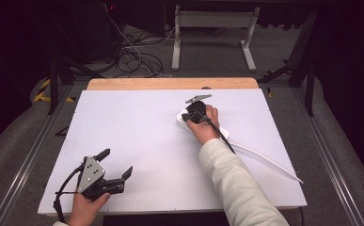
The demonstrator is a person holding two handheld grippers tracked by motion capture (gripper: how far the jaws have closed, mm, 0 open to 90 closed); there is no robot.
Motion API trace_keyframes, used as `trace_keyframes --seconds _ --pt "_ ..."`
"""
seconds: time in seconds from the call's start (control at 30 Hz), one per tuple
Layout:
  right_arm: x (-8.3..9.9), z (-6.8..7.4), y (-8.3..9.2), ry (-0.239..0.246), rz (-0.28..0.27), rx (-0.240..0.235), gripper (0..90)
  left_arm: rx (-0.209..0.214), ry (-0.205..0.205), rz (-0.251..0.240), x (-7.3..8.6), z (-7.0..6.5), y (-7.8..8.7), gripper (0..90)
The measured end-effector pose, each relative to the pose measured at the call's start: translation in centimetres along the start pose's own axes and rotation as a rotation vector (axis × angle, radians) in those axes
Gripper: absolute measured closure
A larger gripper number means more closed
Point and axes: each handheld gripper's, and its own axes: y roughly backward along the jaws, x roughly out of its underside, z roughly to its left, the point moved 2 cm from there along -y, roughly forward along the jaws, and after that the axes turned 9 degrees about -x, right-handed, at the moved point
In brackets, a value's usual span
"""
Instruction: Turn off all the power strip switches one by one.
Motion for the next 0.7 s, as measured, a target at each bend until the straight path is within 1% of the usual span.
trace_keyframes --seconds 0.03,0.1,0.23,0.27,0.3,0.33,0.43,0.53,0.7 --pt "-0.02 -0.03 0.00 0.000 0.001 -0.002 90.0 0.000 -0.008 0.000 -0.01 0.06 0.00 9.2" --pt "-0.04 -0.07 0.02 -0.010 0.004 -0.005 90.0 0.000 -0.004 0.001 0.00 0.04 0.00 9.3" --pt "-0.06 -0.15 0.02 -0.013 0.005 -0.008 90.0 0.001 -0.003 0.003 0.01 0.05 -0.03 9.3" --pt "-0.07 -0.15 0.02 -0.015 0.005 -0.009 90.0 0.003 0.004 0.003 0.02 0.00 -0.04 9.3" --pt "-0.08 -0.12 0.02 -0.017 0.007 -0.008 90.0 0.001 -0.003 0.003 0.01 0.05 -0.04 9.3" --pt "-0.10 -0.10 0.01 -0.014 0.008 -0.005 90.0 0.003 0.004 0.003 0.01 0.00 -0.05 9.2" --pt "-0.16 0.03 -0.02 -0.008 0.015 0.004 90.0 0.004 0.003 0.003 0.02 -0.02 -0.05 9.3" --pt "-0.16 -0.03 -0.04 -0.022 0.012 -0.004 90.0 0.003 0.001 0.004 0.01 -0.02 -0.05 9.2" --pt "-0.15 -0.02 -0.06 -0.033 0.015 -0.002 90.0 0.004 0.001 0.003 0.01 0.01 -0.05 9.2"
